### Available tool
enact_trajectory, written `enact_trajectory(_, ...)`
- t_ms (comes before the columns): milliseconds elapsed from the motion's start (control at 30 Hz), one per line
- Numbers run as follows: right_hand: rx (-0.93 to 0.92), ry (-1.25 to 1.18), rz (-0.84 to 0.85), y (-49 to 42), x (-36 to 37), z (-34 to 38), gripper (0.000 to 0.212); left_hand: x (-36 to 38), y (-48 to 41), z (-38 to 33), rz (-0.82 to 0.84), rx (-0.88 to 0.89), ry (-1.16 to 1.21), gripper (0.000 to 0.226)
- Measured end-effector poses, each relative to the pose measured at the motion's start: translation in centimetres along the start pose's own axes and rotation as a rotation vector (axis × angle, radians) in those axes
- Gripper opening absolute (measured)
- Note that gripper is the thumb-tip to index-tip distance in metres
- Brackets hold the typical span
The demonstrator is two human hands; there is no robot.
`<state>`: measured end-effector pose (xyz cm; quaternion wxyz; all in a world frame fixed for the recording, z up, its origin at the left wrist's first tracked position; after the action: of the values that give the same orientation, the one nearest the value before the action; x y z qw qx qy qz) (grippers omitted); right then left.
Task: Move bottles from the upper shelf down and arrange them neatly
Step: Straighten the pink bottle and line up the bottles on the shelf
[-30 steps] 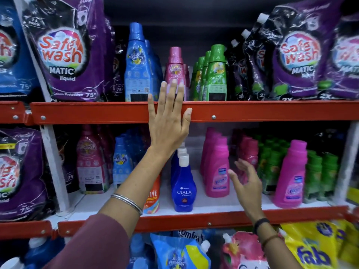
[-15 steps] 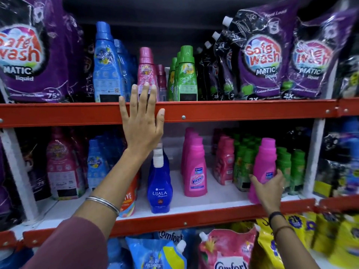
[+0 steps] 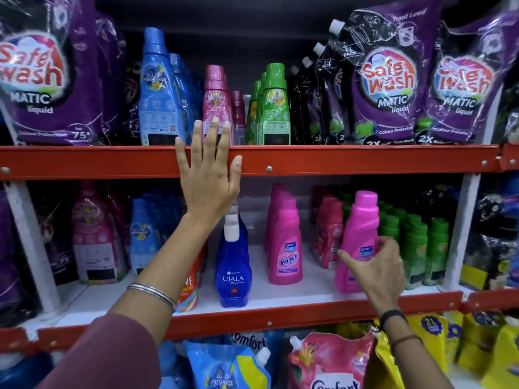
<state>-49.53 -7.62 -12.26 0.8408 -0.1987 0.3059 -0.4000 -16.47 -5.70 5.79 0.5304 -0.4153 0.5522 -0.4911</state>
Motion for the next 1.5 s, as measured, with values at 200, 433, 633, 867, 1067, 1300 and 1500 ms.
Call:
enact_trajectory(200, -0.028, -0.033, 0.149, 3.1, 4.3, 5.2, 0.086, 0.0, 0.0, 0.0, 0.013, 0.010, 0.014, 0.056)
enact_trajectory(433, -0.001, 0.021, 0.256, 5.7, 8.2, 6.4, 0.090, 0.2, 0.0, 0.1, 0.000, 0.027, 0.010, 0.056)
enact_trajectory(633, -0.001, 0.070, 0.278, 6.5, 9.5, 6.3, 0.097, 0.4, 0.1, 0.1, -0.003, 0.031, 0.023, 0.056)
enact_trajectory(867, -0.030, 0.099, 0.285, 6.7, 8.7, 6.1, 0.091, -0.1, 1.0, -0.8, 0.049, 0.033, 0.156, 0.055)
enact_trajectory(1067, 0.078, -0.529, 0.325, 7.0, 7.4, 3.9, 0.066, -0.7, 7.3, -5.4, 0.125, 0.044, 0.618, 0.053)
enact_trajectory(1300, 0.194, -0.725, 0.555, 7.8, 8.3, 2.5, 0.091, 4.1, 15.8, -9.3, 0.472, -0.290, 1.020, 0.060)
enact_trajectory(1500, 0.275, -0.774, 0.662, 7.6, 8.9, 1.4, 0.087, 6.8, 20.2, -10.4, 0.748, -0.696, 1.085, 0.047)
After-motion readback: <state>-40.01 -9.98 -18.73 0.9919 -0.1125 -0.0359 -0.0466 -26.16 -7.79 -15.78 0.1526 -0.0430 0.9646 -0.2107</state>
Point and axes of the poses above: each hand's wrist, its own y-axis away from the middle knuckle, its own x-axis out of the palm, z = x × y, the point moved 8 cm from there along -y, towards the middle knuckle, and after that the axes turned 3 degrees about z, right-handed, at the moved point
